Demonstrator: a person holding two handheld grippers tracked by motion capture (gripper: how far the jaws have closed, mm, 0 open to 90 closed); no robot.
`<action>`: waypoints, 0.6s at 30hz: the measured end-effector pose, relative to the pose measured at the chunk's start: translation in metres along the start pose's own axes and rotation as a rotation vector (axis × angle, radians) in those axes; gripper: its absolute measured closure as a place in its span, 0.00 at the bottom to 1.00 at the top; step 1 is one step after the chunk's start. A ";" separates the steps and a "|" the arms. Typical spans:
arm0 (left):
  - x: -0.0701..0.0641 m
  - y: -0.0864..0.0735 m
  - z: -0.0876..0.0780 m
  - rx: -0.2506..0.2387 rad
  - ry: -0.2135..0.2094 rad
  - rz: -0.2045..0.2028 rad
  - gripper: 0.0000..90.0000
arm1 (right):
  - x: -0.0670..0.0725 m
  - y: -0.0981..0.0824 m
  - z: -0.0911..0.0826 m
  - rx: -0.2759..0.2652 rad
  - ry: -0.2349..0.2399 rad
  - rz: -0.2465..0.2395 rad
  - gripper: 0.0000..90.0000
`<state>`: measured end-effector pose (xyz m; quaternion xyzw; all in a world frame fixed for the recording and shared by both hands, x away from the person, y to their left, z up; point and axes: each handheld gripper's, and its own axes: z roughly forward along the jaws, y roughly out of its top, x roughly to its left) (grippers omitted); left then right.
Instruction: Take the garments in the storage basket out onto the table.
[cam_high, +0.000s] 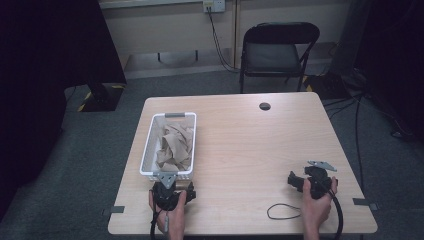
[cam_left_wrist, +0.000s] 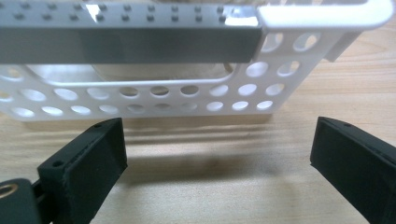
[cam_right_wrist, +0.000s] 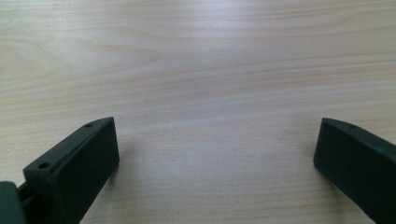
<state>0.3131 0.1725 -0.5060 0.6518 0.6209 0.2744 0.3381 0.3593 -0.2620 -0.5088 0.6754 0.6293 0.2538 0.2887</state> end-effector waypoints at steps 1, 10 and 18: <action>0.000 0.000 0.000 -0.004 -0.004 -0.003 0.03 | 0.000 0.000 0.000 0.000 0.000 0.000 0.00; 0.001 0.002 -0.005 -0.022 -0.038 -0.030 0.04 | 0.000 0.000 0.000 0.000 0.000 0.000 0.00; 0.002 0.006 -0.013 -0.064 -0.039 -0.029 0.03 | 0.000 0.000 0.000 0.000 0.000 0.000 0.00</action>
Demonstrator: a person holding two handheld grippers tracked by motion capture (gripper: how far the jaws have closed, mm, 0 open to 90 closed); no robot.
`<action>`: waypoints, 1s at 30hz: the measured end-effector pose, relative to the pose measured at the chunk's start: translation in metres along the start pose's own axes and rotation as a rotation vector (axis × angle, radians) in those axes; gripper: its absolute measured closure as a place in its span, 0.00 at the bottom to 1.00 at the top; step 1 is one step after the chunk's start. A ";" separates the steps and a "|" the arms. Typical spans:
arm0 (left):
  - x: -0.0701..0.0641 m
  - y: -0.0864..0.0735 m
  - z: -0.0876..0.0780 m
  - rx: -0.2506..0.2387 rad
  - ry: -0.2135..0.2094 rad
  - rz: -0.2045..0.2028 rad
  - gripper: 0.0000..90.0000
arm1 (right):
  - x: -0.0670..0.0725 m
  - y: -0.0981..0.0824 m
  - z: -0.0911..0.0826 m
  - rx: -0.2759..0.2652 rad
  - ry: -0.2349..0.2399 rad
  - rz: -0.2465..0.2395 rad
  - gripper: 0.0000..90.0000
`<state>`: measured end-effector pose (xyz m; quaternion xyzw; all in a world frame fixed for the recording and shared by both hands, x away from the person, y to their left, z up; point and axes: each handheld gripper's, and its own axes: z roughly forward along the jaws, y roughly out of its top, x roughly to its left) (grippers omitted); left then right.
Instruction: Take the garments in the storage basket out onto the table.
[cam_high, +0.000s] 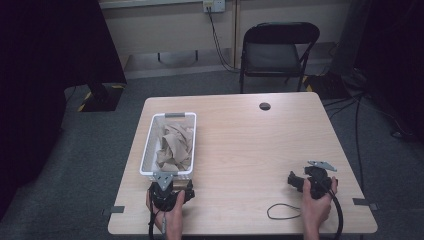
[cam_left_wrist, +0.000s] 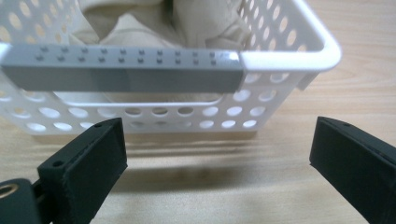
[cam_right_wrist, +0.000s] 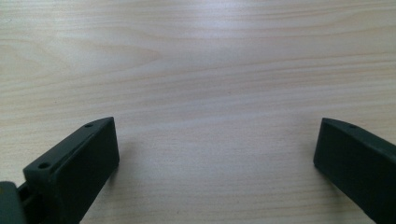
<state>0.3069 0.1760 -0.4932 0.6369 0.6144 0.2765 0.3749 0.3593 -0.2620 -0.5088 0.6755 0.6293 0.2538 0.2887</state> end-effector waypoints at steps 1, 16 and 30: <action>0.000 0.001 -0.001 -0.006 -0.001 -0.003 0.03 | 0.000 0.000 0.000 0.000 0.000 0.000 0.00; 0.003 0.009 -0.012 -0.061 0.003 0.006 0.02 | 0.000 0.000 0.000 0.000 0.000 0.000 0.00; 0.002 0.018 -0.023 -0.102 -0.013 0.020 0.02 | 0.000 0.000 0.000 0.000 0.000 0.000 0.00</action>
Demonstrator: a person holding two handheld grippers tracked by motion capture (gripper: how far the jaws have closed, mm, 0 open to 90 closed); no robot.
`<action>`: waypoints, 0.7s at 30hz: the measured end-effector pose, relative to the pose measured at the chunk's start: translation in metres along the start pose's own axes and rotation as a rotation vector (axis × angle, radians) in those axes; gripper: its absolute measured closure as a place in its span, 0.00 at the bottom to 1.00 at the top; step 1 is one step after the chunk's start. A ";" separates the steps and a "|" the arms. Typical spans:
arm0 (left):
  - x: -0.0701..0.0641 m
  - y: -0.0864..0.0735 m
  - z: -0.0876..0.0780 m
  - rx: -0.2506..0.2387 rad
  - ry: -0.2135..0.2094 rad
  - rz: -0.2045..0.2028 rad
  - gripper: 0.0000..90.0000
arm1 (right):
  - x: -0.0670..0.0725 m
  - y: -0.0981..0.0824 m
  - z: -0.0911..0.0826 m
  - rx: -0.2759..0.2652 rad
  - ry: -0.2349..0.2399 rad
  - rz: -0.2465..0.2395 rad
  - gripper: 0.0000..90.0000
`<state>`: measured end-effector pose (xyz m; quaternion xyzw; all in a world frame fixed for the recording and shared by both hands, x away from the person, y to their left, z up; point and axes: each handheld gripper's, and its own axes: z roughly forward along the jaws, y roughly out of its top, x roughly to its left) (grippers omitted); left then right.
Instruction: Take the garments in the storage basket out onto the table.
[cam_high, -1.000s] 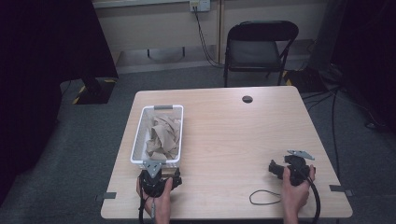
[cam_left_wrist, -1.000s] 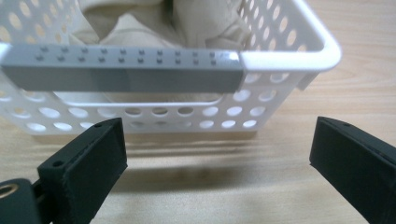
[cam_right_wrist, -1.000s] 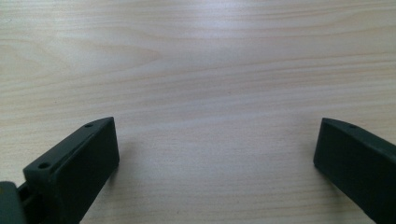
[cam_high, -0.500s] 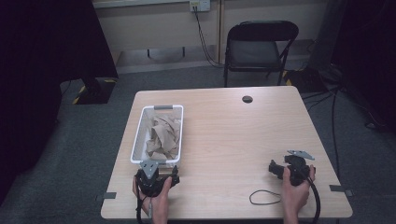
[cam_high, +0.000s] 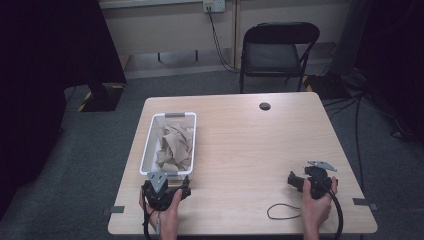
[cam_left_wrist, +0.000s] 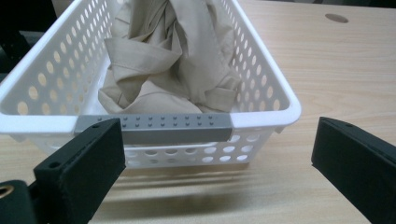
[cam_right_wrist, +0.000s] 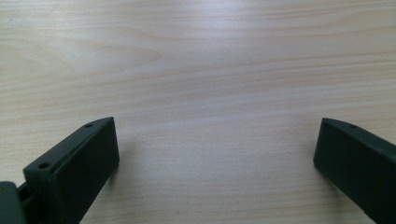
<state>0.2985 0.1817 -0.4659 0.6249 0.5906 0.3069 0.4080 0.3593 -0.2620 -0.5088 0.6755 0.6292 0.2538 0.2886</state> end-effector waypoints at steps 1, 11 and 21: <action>0.000 0.001 0.000 -0.002 -0.004 0.002 0.02 | 0.000 0.000 0.000 0.000 0.000 0.000 0.00; -0.005 0.007 0.002 -0.022 -0.056 0.032 0.03 | 0.000 0.000 0.000 0.000 0.000 0.000 0.00; 0.000 0.020 0.005 -0.043 -0.069 0.053 0.03 | 0.000 0.000 0.000 0.000 0.000 0.000 0.00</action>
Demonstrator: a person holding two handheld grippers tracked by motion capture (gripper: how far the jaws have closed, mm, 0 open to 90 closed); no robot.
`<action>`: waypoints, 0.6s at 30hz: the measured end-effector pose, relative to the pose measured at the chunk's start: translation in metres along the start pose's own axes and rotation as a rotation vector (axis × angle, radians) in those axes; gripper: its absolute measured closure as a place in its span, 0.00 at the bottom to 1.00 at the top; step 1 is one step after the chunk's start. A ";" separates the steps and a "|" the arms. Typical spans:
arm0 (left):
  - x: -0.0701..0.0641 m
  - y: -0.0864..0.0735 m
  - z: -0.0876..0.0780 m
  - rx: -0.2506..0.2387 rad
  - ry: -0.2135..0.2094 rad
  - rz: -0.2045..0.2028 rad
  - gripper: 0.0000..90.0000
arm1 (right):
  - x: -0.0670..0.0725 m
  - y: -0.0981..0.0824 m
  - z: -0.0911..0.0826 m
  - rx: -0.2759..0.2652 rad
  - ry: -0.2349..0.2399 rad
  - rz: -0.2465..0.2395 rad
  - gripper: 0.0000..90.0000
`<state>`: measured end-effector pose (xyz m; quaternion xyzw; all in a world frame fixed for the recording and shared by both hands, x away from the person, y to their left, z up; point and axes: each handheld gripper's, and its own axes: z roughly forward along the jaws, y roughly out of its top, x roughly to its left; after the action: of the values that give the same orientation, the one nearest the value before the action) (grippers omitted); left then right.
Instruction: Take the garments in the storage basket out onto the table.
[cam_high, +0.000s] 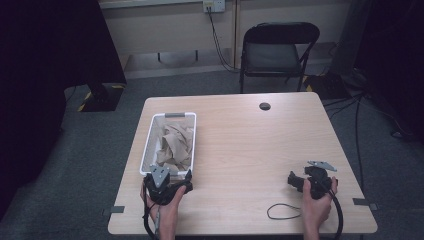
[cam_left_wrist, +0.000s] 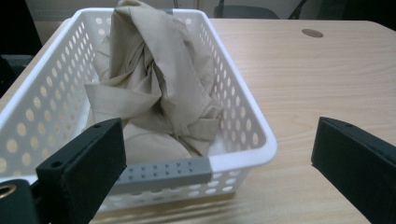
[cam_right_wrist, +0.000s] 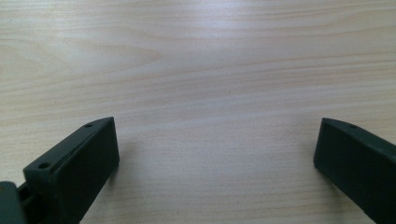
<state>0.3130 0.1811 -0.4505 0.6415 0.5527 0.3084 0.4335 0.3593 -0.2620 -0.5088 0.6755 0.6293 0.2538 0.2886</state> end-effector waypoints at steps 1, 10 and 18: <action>0.000 0.000 0.000 0.000 0.000 0.000 0.03 | 0.000 0.000 0.000 0.000 0.000 0.000 0.00; 0.007 0.012 0.005 -0.012 0.007 0.014 0.06 | 0.000 0.000 0.000 0.000 0.000 0.000 0.00; 0.011 0.022 0.007 -0.069 0.013 0.024 0.04 | 0.000 0.000 0.000 0.000 0.000 0.000 0.00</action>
<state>0.3306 0.1901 -0.4346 0.6307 0.5369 0.3368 0.4479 0.3593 -0.2620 -0.5088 0.6754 0.6293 0.2538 0.2887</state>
